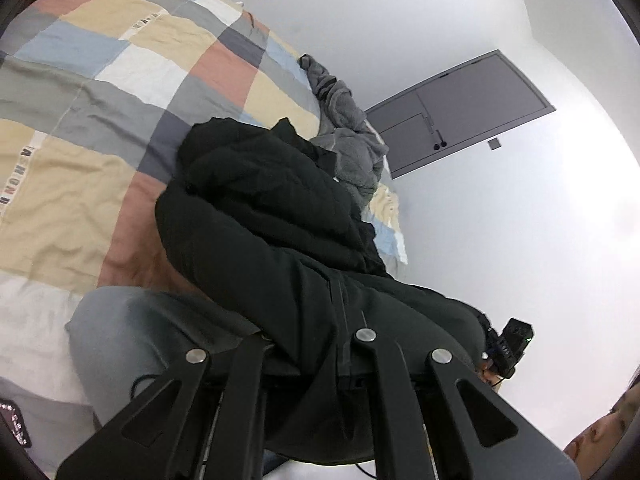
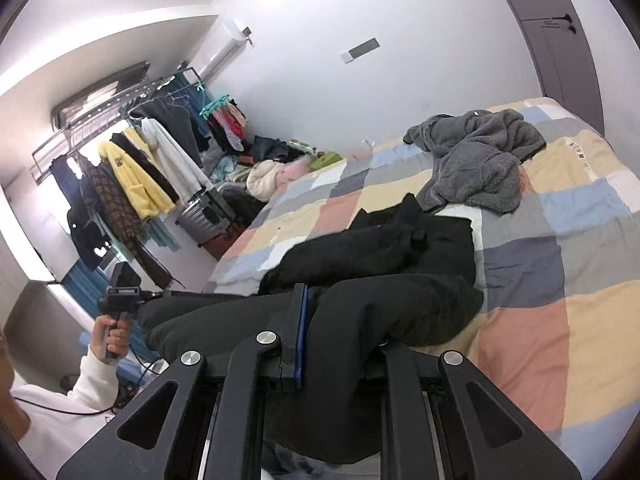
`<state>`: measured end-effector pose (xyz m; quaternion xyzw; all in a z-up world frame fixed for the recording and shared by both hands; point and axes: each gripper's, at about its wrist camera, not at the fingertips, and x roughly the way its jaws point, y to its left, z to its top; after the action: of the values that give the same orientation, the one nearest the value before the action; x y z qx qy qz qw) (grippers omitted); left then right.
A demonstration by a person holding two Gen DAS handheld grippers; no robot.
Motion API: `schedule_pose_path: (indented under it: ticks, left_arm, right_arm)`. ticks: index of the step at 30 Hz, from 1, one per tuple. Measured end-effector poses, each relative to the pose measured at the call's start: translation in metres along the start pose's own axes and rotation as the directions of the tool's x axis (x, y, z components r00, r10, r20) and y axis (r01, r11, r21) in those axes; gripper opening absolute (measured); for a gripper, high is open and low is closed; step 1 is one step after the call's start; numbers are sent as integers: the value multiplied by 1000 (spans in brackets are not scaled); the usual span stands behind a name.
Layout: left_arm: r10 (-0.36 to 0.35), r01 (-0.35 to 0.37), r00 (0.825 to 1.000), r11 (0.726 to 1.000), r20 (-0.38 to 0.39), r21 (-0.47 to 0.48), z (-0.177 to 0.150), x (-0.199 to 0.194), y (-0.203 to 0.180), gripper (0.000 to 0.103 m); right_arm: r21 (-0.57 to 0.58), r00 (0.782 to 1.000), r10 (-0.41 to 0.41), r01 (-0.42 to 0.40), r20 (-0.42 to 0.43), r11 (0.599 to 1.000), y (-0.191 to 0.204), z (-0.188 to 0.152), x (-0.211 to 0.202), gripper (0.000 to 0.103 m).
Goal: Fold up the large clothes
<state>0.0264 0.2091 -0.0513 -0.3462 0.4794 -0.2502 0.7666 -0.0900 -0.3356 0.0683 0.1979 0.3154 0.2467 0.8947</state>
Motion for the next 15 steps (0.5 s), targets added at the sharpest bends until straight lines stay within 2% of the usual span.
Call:
schedule_pose_path:
  ticks: [5, 12, 15]
  left_arm:
    - [18, -17, 1000, 1000, -20, 13, 22, 16, -2, 7]
    - [96, -96, 995, 994, -7, 53, 79, 43, -25, 8]
    - [126, -126, 992, 990, -7, 68, 97, 53, -32, 8]
  right_arm:
    - [52, 1000, -26, 25, 8, 998, -19, 18, 20, 11]
    - [154, 998, -69, 67, 9, 986, -62, 66, 62, 11]
    - [192, 993, -121, 117, 9, 974, -78, 83, 79, 11]
